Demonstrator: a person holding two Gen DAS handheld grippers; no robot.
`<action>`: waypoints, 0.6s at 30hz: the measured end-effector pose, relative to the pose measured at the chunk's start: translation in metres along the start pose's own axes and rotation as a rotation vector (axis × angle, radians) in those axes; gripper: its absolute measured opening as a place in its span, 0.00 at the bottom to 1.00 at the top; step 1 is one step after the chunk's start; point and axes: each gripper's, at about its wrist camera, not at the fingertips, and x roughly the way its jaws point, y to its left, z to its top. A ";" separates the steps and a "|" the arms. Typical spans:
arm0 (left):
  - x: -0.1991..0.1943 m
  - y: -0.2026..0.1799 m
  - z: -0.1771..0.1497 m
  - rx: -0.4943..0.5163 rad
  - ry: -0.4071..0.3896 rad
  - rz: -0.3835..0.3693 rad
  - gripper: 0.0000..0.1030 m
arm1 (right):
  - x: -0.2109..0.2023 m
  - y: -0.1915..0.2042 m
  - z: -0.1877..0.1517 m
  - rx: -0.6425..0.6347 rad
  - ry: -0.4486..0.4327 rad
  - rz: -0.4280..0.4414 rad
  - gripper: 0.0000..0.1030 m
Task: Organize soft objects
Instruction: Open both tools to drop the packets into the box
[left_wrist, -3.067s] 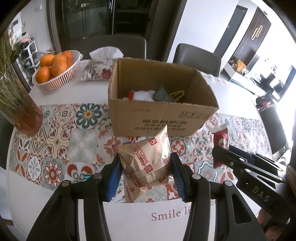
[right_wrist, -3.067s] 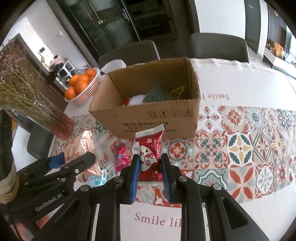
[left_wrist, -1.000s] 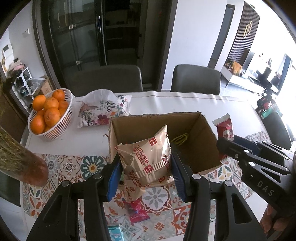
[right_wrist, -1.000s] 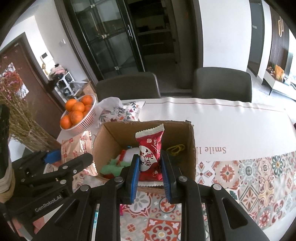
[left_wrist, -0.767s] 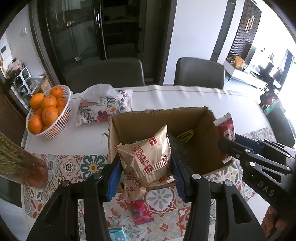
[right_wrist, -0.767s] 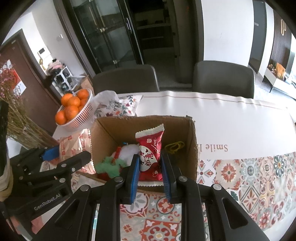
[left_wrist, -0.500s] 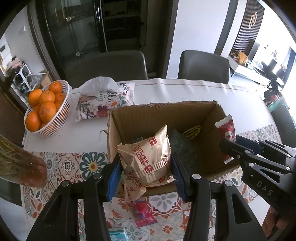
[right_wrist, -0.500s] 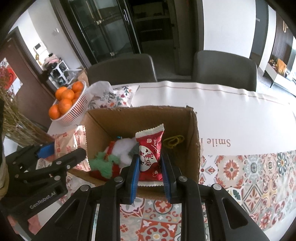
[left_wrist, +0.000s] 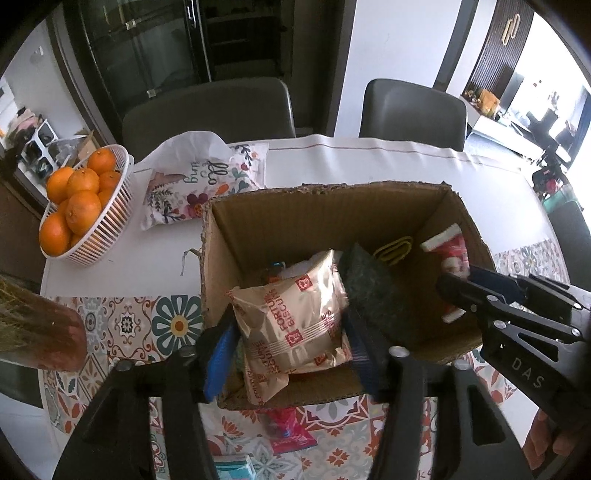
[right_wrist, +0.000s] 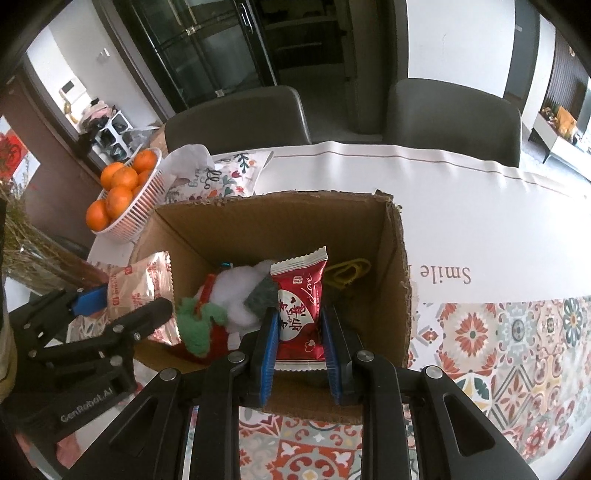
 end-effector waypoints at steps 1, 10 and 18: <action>-0.001 0.000 0.000 0.003 0.000 0.000 0.64 | 0.001 0.000 0.000 0.002 0.004 0.008 0.45; -0.012 0.001 -0.008 -0.004 -0.017 0.021 0.68 | -0.015 -0.004 -0.003 0.028 -0.040 -0.060 0.58; -0.035 0.003 -0.018 -0.014 -0.058 0.035 0.68 | -0.034 0.003 -0.013 0.026 -0.080 -0.051 0.58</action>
